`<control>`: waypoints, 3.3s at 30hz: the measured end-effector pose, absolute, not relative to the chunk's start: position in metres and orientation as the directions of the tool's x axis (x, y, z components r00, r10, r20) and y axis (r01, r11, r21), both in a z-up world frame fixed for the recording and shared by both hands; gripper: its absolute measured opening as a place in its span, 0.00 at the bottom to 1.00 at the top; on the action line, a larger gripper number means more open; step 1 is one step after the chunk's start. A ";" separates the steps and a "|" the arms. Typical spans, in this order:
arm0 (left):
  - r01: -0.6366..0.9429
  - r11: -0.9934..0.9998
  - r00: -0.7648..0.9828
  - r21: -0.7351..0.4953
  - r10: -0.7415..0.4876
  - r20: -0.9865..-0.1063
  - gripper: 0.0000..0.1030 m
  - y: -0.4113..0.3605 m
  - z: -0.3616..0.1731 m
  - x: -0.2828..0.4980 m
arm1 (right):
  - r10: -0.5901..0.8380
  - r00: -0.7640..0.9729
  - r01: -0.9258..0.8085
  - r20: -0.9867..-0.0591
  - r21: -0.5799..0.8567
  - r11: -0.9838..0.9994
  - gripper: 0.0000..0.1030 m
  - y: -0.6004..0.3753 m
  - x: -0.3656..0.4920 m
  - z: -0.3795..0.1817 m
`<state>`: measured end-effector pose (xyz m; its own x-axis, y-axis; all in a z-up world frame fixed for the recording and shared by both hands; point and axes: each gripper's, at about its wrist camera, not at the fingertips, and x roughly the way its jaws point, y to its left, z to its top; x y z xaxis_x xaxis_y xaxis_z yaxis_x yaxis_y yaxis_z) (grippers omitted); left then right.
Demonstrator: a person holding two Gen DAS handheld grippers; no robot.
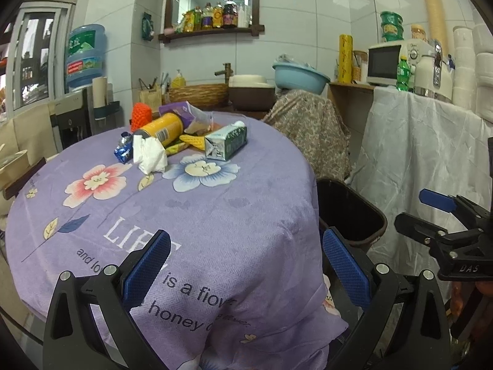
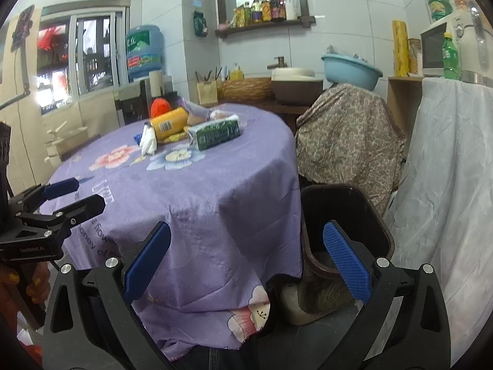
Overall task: Collect trash
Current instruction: 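Grasp the white tissue with the left tool while the right tool grasps the milk carton, then carry the tissue and milk carton over the black trash bin with both tools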
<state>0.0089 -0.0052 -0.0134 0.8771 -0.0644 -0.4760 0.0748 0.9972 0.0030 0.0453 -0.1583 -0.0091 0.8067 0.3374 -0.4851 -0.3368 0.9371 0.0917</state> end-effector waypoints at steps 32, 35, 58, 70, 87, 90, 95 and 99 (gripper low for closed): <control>-0.272 0.954 0.601 -0.129 0.064 -0.797 0.30 0.149 -0.007 0.259 | 0.517 0.582 -0.385 -0.627 0.348 0.855 0.95 -0.072 0.216 -0.009; -0.284 0.947 0.617 -0.148 0.062 -0.785 0.16 0.155 -0.008 0.247 | 0.532 0.564 -0.401 -0.631 0.354 0.845 0.95 -0.061 0.232 -0.004; -0.184 0.979 0.712 -0.091 0.068 -0.699 0.11 0.137 0.003 0.199 | 0.486 0.387 0.032 -0.783 0.539 0.842 0.65 0.000 0.404 -0.019; -0.125 0.984 0.732 -0.127 0.005 -0.681 0.11 0.124 0.006 0.185 | 0.667 0.344 -0.066 -0.661 0.691 0.720 0.60 -0.039 0.383 -0.028; 0.121 0.988 0.768 -0.094 -0.153 -0.621 0.11 0.020 0.022 0.170 | 0.678 0.261 -0.385 -0.688 0.570 0.726 0.57 -0.100 0.312 -0.022; 0.121 0.989 0.769 -0.086 -0.148 -0.622 0.11 0.017 0.024 0.171 | 0.615 0.229 -0.399 -0.755 0.503 0.766 0.57 -0.090 0.322 -0.023; 0.089 0.994 0.769 -0.066 -0.110 -0.630 0.11 0.023 0.025 0.173 | 0.491 0.205 -0.481 -0.847 0.350 0.804 0.65 -0.058 0.334 -0.021; 0.073 0.996 0.767 -0.054 -0.091 -0.635 0.11 0.025 0.026 0.173 | 0.294 0.204 -0.605 -0.934 0.116 0.788 0.93 -0.019 0.320 -0.028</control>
